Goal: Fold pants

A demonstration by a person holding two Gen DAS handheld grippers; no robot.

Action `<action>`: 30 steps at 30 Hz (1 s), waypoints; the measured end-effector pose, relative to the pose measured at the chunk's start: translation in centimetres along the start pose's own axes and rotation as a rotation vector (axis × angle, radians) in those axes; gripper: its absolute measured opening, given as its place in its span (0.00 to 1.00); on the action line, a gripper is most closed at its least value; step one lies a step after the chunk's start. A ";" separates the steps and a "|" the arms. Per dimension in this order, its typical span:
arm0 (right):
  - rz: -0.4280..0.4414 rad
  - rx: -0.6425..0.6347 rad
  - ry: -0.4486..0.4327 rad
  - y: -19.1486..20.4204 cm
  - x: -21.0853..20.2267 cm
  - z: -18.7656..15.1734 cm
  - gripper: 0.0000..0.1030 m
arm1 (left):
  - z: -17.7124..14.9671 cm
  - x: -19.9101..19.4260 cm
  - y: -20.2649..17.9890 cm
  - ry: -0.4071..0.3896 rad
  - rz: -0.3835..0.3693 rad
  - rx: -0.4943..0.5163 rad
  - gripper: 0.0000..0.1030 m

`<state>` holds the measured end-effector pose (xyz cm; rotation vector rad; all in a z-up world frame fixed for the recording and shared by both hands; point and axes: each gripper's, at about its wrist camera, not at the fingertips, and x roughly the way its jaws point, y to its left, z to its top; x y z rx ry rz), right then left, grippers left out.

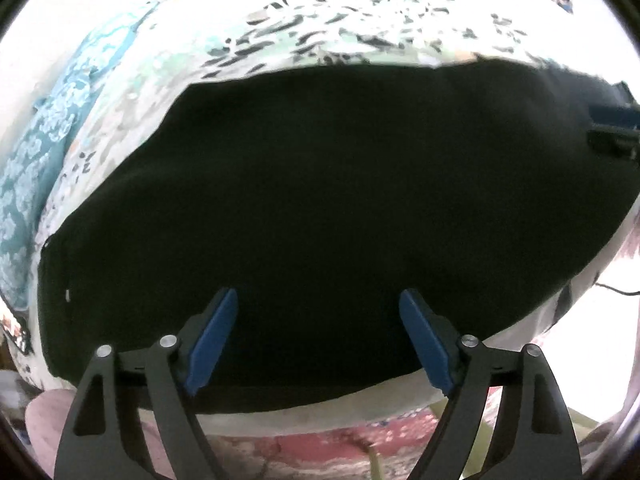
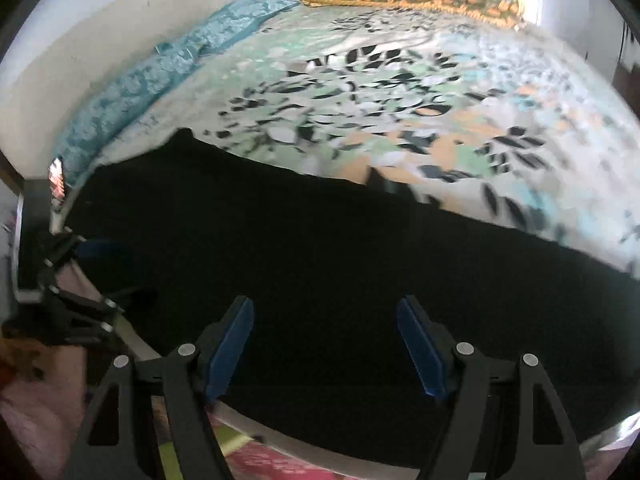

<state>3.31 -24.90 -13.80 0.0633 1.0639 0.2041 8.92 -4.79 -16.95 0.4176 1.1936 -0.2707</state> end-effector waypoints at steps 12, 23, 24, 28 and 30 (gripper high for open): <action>-0.048 -0.026 0.084 0.5 4.4 -0.7 1.00 | 8.3 3.0 6.1 -0.123 0.061 -0.174 0.87; -0.071 -0.048 0.049 0.9 4.7 -1.4 1.00 | 7.5 4.0 11.7 -0.101 0.058 -0.372 0.97; -0.071 -0.048 0.049 0.9 4.8 -1.4 1.00 | 6.8 3.3 12.0 -0.117 0.049 -0.378 0.97; -0.082 -0.043 0.050 1.0 4.8 -1.4 1.00 | 3.9 0.7 12.4 -0.136 0.015 -0.400 0.97; -0.085 -0.041 0.057 1.0 4.9 -1.3 1.00 | 2.1 0.0 11.6 -0.129 -0.022 -0.396 0.97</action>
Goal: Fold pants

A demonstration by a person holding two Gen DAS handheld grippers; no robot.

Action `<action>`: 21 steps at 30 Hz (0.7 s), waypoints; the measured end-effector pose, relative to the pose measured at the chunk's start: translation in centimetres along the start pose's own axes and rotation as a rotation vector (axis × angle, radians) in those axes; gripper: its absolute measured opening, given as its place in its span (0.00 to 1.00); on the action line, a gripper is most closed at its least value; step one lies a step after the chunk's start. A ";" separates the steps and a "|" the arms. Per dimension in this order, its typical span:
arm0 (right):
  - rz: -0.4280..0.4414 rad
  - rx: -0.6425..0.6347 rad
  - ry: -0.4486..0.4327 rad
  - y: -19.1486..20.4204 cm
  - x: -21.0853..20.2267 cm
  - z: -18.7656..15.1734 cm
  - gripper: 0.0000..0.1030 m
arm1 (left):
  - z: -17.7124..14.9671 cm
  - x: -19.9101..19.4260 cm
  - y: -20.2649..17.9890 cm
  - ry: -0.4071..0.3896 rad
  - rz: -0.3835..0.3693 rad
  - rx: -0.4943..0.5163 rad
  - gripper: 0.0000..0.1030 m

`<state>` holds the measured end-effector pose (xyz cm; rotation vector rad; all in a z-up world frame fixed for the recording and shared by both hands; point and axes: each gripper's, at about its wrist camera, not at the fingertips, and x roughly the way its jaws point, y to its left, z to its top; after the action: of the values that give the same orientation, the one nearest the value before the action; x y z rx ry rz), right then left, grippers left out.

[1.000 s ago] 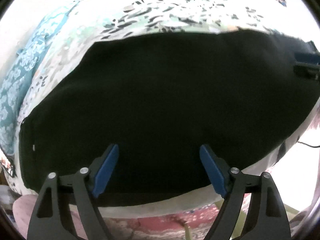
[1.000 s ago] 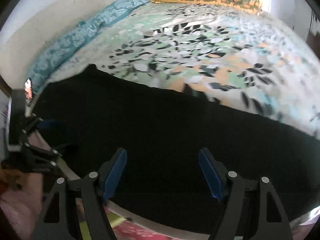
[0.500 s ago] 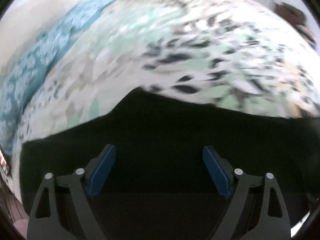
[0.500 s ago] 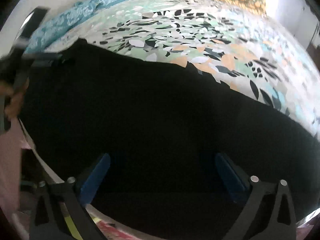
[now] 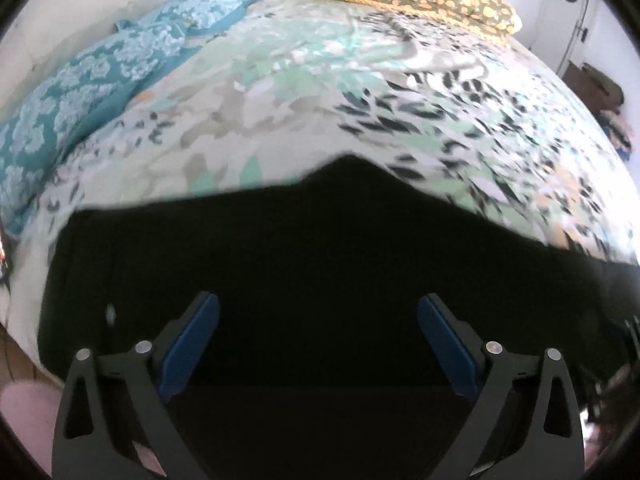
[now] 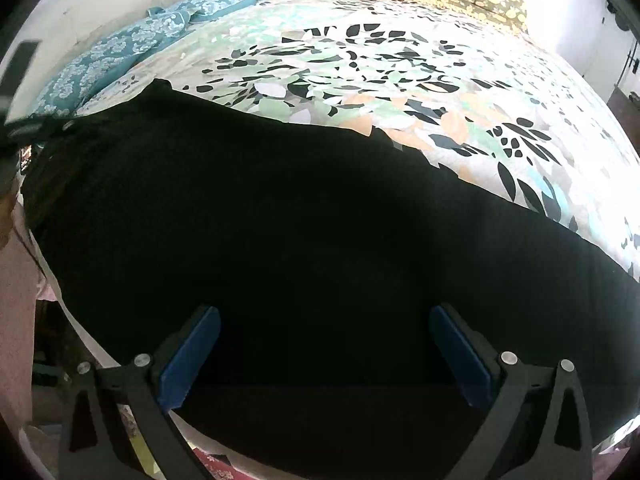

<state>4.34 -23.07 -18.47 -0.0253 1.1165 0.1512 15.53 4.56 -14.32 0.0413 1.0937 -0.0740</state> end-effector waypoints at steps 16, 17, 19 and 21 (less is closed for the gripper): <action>-0.209 0.307 0.073 -10.8 -3.3 -2.0 1.00 | -2.5 3.7 -3.6 0.141 0.037 0.165 1.00; -0.226 0.368 0.079 -13.0 -3.5 -2.5 1.00 | -2.5 3.8 -3.4 0.144 0.034 0.154 1.00; -0.236 0.473 0.083 -17.4 -3.9 -3.5 1.00 | -2.5 4.0 -3.1 0.148 0.034 0.139 1.00; -0.259 0.591 0.058 -22.2 -4.9 -4.3 1.00 | -2.6 4.2 -3.1 0.147 0.039 0.137 1.00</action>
<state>1.35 -45.96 -17.18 0.3537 1.1698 -0.4151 14.88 1.46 -19.23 0.1935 1.2327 -0.1118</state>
